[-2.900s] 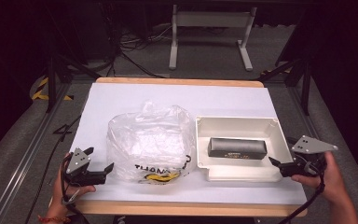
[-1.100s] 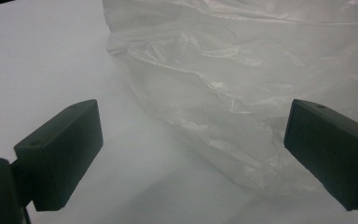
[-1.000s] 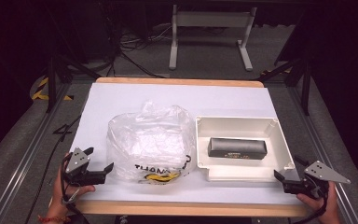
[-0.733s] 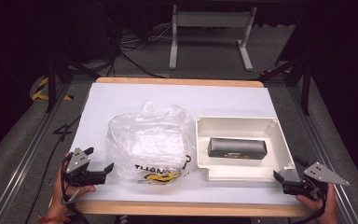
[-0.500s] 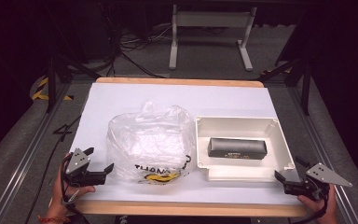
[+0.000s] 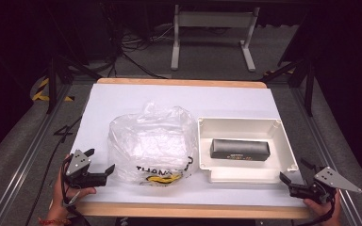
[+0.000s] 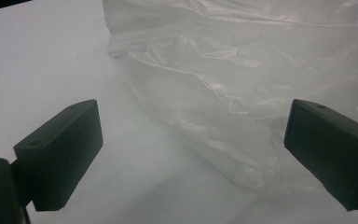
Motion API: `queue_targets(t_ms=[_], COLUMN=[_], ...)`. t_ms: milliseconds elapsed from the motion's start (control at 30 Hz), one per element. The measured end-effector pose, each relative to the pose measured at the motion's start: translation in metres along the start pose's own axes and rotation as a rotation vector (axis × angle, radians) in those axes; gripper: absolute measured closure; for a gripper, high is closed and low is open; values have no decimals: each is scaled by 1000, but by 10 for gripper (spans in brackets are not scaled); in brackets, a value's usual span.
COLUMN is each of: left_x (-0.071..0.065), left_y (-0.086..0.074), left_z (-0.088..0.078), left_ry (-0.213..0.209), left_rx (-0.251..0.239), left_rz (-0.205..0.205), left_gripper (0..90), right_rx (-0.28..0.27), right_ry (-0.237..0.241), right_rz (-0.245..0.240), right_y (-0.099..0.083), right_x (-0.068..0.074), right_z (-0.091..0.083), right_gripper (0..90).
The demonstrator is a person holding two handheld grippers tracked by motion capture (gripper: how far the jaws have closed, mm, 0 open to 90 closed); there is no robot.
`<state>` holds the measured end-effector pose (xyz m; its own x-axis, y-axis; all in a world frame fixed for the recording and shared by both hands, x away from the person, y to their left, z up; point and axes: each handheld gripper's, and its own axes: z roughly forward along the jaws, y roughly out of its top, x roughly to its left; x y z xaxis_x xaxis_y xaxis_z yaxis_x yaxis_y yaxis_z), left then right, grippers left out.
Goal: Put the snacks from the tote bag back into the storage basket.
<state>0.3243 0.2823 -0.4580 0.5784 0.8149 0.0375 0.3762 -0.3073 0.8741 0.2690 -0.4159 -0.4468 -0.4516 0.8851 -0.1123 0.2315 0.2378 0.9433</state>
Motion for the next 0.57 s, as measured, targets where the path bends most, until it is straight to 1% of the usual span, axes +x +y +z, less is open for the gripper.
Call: queue_targets(t_ms=[33,200,300,400,533,567], left_x=[0,1,1,1,1,1], left_y=[0,0,0,1,1,1], left_z=[0,0,1,1,2,2], left_ry=[1,-4,-2,1,2,0], left_rx=[1,5,9,16,19,16], left_rz=[1,-3,-3,-4,-15,-17], left_gripper=[52,52,51,50,50,50], right_rx=[-3,-10,-12,-9,3,16], right_ry=[5,-2,-10,-12,-15,-30], right_rz=[0,15,3,2,-12,-27], right_y=[0,-1,-1,-1,0,0], right_x=[0,-1,0,0,2,4], right_z=[0,-1,-1,-1,0,1], right_gripper=[33,27,27,27,26,25])
